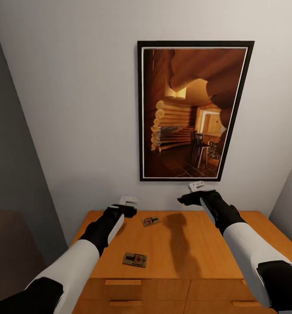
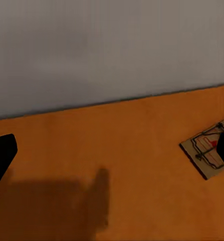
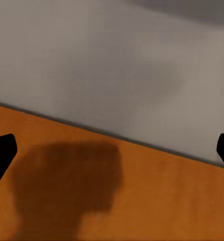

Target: Take the four mousetraps from the cabinet in the bathroom and place them on the bathroom floor. Make sure all four end up on the same floor surface, and ensure that at least two of them are either under or directly next to the same bathroom sink.

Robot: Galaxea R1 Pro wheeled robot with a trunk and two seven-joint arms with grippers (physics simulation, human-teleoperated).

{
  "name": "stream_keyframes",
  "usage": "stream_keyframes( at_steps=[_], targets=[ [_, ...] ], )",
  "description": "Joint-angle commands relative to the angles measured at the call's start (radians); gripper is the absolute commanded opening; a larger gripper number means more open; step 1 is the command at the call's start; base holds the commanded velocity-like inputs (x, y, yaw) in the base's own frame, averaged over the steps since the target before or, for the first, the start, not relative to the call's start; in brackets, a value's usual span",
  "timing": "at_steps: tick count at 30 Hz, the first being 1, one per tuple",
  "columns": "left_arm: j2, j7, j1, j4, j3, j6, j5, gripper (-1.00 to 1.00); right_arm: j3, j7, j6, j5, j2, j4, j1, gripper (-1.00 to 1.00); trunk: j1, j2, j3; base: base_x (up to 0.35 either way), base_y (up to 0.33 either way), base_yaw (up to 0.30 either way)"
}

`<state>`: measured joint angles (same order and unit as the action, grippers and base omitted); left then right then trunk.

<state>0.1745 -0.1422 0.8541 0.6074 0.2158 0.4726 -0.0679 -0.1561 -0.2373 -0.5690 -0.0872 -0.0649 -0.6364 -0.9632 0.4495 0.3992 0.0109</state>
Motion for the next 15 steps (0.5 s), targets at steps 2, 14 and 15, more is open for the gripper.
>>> stream_keyframes(
  at_steps=[2,14,15],
  targets=[
    [0.000,-0.007,0.000,-0.010,0.042,0.004,-0.007,1.00,-0.004,-0.010,-0.005,-0.050,-0.001,-0.001,0.000,1.00,0.001,0.001,0.000,0.029,0.000,0.000],
    [0.000,0.136,-0.001,-0.061,0.148,0.001,-0.003,1.00,-0.005,-0.016,-0.006,-0.140,-0.001,0.014,0.000,1.00,0.001,0.001,0.000,0.008,0.000,0.000],
    [0.000,0.146,-0.001,-0.066,0.156,0.001,-0.002,1.00,-0.005,-0.016,-0.006,-0.142,-0.001,0.015,0.000,1.00,0.001,0.001,0.000,0.000,0.000,0.000]
  ],
)
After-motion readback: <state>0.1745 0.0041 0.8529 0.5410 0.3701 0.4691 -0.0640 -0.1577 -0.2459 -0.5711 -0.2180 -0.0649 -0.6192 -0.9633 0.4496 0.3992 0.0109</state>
